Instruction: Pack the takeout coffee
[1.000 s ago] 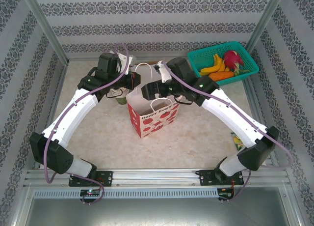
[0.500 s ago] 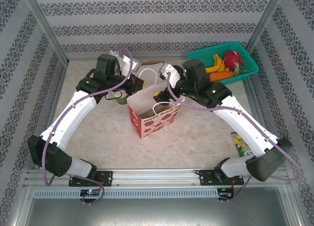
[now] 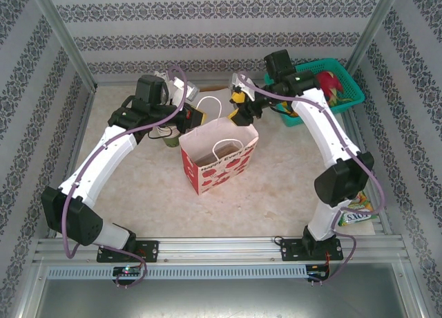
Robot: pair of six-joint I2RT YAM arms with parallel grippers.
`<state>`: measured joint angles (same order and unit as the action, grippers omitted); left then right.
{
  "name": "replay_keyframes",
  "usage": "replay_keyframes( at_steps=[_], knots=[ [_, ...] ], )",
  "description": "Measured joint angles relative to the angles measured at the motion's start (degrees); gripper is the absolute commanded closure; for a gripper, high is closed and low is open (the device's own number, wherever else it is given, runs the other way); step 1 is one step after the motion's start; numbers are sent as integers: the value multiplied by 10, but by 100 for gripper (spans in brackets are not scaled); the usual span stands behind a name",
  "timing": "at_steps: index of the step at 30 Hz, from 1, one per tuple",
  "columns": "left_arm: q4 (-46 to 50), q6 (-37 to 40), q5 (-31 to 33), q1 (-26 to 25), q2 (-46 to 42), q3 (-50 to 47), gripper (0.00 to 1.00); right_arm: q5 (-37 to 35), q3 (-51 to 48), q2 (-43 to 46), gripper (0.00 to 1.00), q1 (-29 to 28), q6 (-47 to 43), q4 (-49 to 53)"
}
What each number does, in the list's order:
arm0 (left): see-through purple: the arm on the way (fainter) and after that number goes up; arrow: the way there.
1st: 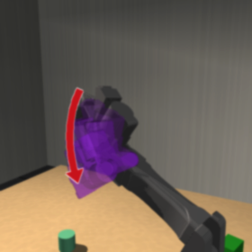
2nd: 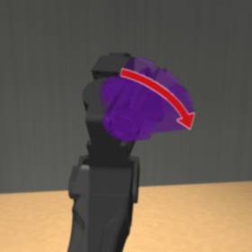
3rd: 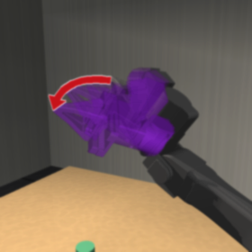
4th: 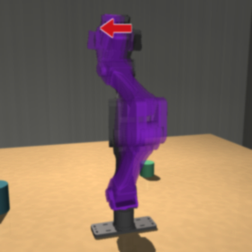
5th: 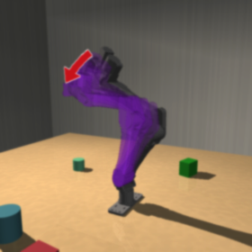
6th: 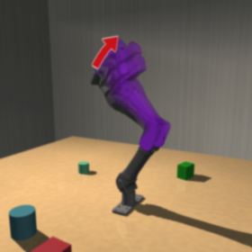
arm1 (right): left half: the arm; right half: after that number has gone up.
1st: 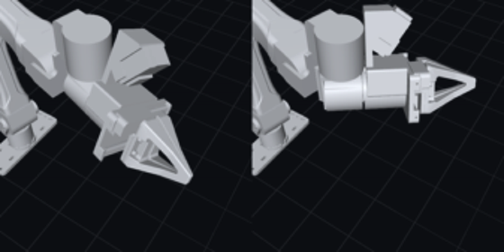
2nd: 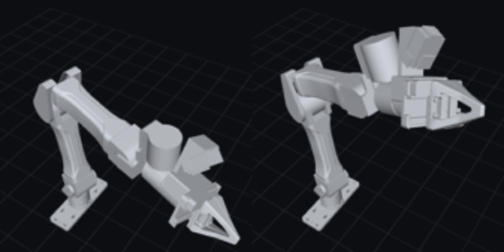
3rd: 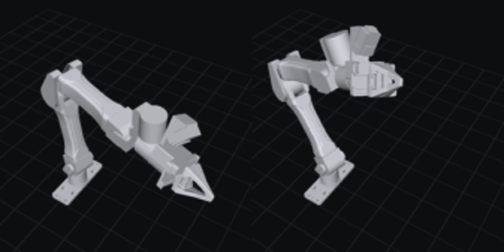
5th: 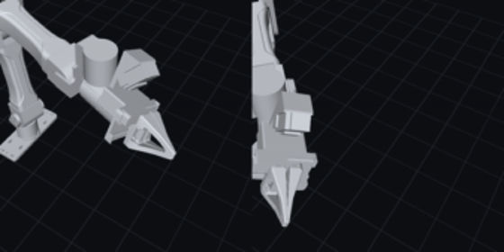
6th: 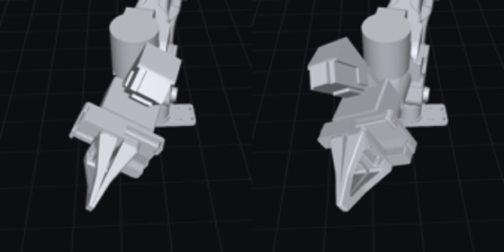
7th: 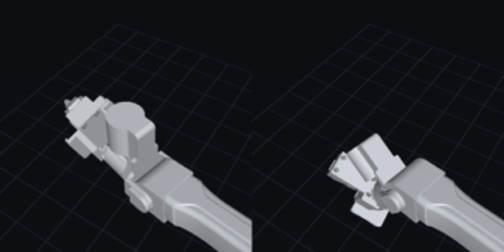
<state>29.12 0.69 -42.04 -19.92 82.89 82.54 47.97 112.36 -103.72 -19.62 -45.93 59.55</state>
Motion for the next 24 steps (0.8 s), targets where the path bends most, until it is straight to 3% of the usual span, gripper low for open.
replay_keyframes(
  at_steps=[14, 24],
  knots=[
    [-14, -9, 0, 9, 1, 0, 100, 19, 60, -80, 39, -27, -114, 38],
    [-16, -20, 0, 9, 1, 0, 100, 21, 93, -109, 57, -43, -131, 61]
  ],
)
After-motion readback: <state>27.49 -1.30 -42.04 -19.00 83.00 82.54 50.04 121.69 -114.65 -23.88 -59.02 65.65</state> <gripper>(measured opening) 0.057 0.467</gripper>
